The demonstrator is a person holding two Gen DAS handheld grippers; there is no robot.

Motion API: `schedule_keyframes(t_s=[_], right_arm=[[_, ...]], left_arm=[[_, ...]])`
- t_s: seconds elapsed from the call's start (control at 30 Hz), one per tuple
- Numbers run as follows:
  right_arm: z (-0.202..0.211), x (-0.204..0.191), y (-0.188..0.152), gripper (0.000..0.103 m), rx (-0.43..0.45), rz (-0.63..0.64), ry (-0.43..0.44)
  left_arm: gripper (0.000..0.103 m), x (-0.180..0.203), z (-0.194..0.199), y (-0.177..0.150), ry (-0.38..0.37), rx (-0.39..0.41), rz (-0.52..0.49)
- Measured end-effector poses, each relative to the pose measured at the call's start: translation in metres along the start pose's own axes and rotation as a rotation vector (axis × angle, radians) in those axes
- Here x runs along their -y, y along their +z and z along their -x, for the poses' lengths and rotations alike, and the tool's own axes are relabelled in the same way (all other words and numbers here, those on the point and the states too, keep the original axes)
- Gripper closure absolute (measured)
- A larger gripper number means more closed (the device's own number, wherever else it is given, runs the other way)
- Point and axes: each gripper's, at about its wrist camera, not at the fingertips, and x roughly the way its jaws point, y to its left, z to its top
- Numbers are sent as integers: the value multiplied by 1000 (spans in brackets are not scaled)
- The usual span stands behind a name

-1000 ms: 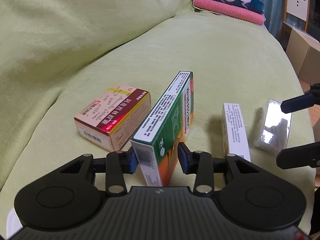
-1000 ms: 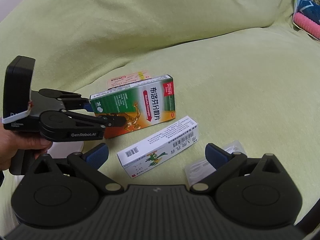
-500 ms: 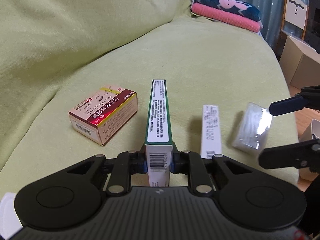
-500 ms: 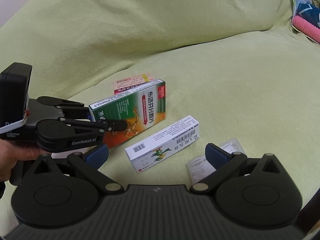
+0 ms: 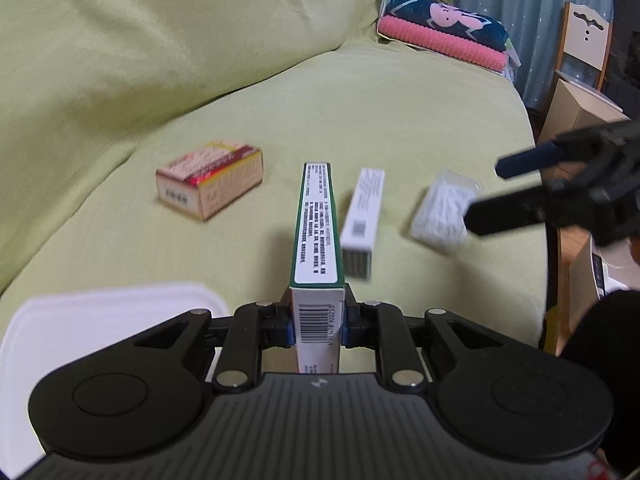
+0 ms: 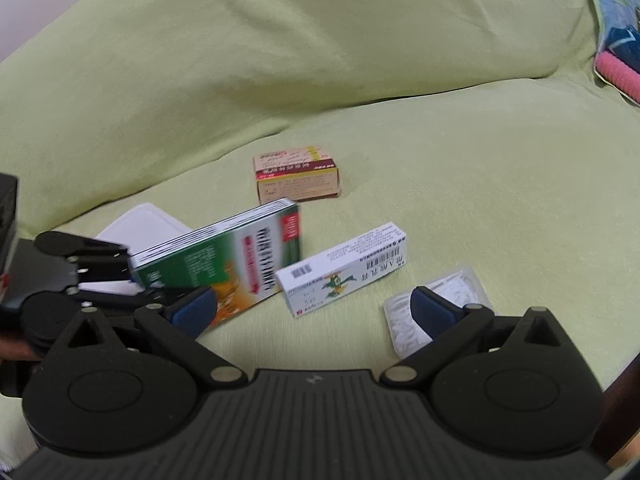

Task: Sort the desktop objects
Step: 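Lift the green-and-orange box upright with the left gripper, then hold the green box with the left gripper while the right gripper closes on it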

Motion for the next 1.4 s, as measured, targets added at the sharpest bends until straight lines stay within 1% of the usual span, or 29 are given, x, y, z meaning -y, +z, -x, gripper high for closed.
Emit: schedule_keyframes(t_s=[0.13, 0.2, 0.23, 0.3, 0.37, 0.4, 0.47, 0.57, 0.73, 0.8, 0.87, 0.97, 1.03, 1.07, 1.13, 1.17, 1.3, 1.4], right_arm=[[4, -10, -6, 1, -39, 88, 40], [3, -21, -9, 3, -71, 163, 54], [3, -26, -10, 6, -84, 204, 58], [1, -37, -12, 8, -107, 291, 64], [-1, -47, -12, 18, -119, 385, 75], [-1, -52, -13, 20, -121, 443, 77], [-2, -63, -14, 31, -128, 571, 89], [-1, -80, -17, 43, -134, 752, 100], [0, -108, -25, 46, -113, 1033, 109], [-2, -116, -28, 47, -116, 1119, 111], [-4, -124, -30, 51, -129, 1196, 119], [-8, -134, -35, 61, -164, 1292, 143], [-12, -140, -41, 65, -180, 1355, 130], [-14, -142, -43, 69, -190, 1381, 126], [-18, -146, -48, 72, -207, 1426, 119], [-19, -147, -49, 71, -212, 1439, 122], [-21, -148, -51, 75, -241, 1432, 143], [-20, -149, -49, 81, -294, 1395, 153]], left_arm=[[82, 5, 20, -25, -23, -3, 21], [82, 9, 28, -35, -44, -4, 0], [82, 11, 30, -39, -54, -6, -16], [81, 14, 34, -44, -75, -8, -59], [81, 17, 36, -49, -94, -9, -102], [81, 18, 37, -49, -99, -9, -123], [81, 21, 37, -50, -104, -10, -174], [81, 23, 34, -50, -116, -22, -253], [81, 26, 30, -51, -133, -21, -372], [81, 26, 29, -52, -142, -17, -406], [81, 28, 28, -52, -144, -14, -446], [81, 29, 27, -54, -147, -12, -499], [81, 31, 26, -54, -144, -14, -527], [81, 31, 25, -54, -140, -21, -537], [81, 31, 23, -54, -131, -37, -548], [80, 31, 22, -55, -128, -43, -551], [75, 30, 21, -59, -116, -39, -527], [69, 28, 20, -60, -97, -36, -502]])
